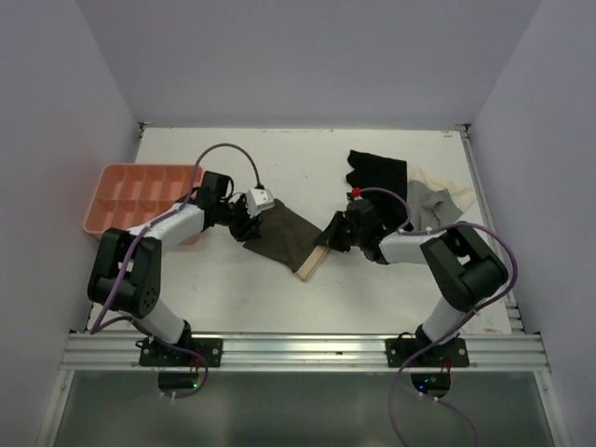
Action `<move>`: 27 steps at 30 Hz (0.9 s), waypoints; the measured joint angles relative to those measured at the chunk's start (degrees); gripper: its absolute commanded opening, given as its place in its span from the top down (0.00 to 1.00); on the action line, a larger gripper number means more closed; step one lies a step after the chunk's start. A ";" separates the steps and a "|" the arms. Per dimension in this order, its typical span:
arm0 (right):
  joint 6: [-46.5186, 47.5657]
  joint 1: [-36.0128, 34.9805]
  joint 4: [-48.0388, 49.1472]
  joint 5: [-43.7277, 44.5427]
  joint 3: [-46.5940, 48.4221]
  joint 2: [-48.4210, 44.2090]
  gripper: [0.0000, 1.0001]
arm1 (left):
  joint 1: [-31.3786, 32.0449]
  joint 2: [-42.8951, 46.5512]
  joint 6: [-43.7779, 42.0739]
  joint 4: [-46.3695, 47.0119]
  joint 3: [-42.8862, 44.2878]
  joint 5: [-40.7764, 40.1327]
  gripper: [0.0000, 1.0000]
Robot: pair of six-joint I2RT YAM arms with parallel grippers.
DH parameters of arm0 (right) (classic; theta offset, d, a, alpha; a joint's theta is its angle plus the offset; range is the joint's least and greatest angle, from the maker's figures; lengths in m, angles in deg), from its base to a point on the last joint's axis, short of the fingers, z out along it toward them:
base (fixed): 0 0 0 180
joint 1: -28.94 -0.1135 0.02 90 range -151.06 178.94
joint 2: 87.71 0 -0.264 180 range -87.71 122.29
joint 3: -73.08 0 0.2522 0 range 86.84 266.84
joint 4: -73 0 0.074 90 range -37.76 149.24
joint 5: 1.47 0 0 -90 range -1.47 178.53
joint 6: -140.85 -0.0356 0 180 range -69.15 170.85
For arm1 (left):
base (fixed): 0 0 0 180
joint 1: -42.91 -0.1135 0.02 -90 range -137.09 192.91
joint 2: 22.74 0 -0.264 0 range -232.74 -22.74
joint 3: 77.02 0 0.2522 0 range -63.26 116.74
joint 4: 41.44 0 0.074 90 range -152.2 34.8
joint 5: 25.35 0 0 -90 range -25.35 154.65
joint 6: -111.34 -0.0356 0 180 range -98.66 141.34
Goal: Roll the underwear
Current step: Fold the underwear
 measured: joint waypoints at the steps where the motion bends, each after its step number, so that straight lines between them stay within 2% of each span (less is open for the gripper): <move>1: -0.70 -0.04 0.39 -0.07 -1.16 0.98 0.93 | 0.24 0.00 -2.19 -0.42 -1.01 -1.09 0.53; 8: -1.11 -0.04 0.92 -0.87 0.46 6.12 0.94 | 3.87 -2.08 -14.32 -0.96 -5.18 -9.92 0.66; 12: 4.39 0.04 -4.31 -0.72 6.19 8.39 0.94 | 5.05 -2.80 -19.10 -1.03 -5.44 -10.97 0.71; 16: 12.92 0.50 -12.83 -1.57 14.34 10.75 0.94 | 5.73 -1.90 -22.08 -1.62 -6.29 -10.69 0.71; 17: 15.21 0.63 -14.95 -2.01 16.24 11.10 0.94 | 5.97 -1.36 -22.51 -1.70 -6.88 -10.34 0.70; 20: 20.96 0.87 -19.21 -3.78 20.22 10.95 0.91 | 6.73 1.36 -22.97 -3.82 -8.96 -9.01 0.48; 21: 22.14 0.90 -19.80 -4.31 20.57 10.67 0.89 | 6.97 2.67 -23.02 -5.09 -9.86 -8.50 0.44; 24: 24.81 0.96 -22.56 -6.86 20.06 7.74 0.89 | 7.39 7.52 -23.02 -9.16 -12.15 -6.84 0.37; 27: 24.68 0.96 -21.90 -10.40 17.16 3.26 0.89 | 7.45 14.78 -24.20 -11.26 -12.96 -4.92 0.34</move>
